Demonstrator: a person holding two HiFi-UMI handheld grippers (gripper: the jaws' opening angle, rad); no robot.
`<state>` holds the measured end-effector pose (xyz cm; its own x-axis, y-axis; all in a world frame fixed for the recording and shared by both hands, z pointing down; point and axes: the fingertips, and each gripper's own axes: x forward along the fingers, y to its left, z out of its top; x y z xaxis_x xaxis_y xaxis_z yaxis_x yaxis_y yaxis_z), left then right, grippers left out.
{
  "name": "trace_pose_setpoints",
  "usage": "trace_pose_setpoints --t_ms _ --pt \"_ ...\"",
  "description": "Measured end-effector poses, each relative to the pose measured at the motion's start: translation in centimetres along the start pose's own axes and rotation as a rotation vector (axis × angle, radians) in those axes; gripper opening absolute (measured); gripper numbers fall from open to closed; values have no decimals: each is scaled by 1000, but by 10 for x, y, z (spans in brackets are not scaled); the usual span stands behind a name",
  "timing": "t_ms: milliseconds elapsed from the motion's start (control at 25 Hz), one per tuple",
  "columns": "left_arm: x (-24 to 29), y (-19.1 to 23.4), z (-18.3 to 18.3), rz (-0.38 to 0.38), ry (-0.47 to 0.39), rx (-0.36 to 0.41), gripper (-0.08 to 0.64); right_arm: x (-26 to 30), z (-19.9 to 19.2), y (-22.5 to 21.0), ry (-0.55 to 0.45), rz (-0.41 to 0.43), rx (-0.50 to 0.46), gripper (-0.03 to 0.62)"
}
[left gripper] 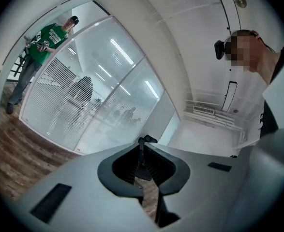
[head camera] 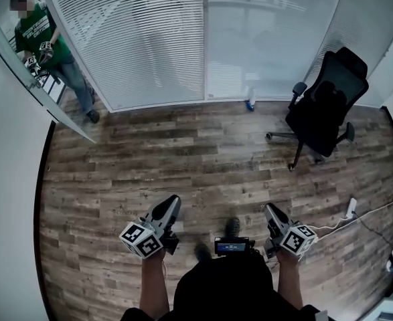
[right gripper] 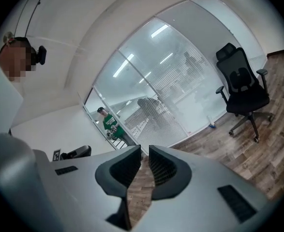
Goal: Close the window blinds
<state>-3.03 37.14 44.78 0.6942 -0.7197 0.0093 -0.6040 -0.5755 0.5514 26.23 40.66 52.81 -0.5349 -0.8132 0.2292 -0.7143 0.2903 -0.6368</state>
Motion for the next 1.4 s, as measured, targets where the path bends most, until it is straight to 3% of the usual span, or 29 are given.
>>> trace_pose_setpoints --t_ms 240,480,600,800,1000,1400 --pt "33 29 27 102 -37 36 18 76 32 -29 35 102 2 40" --pt "109 27 71 107 -72 134 18 151 111 -41 53 214 -81 40" --pt "132 25 81 128 -80 135 18 167 130 -48 72 239 -116 40" --pt "161 24 99 138 -69 170 18 187 142 -79 103 221 -99 40" --pt "195 23 139 98 -105 235 18 202 158 -95 102 203 -87 40" --pt "243 89 218 -72 -203 226 18 300 204 -82 97 89 -265 40"
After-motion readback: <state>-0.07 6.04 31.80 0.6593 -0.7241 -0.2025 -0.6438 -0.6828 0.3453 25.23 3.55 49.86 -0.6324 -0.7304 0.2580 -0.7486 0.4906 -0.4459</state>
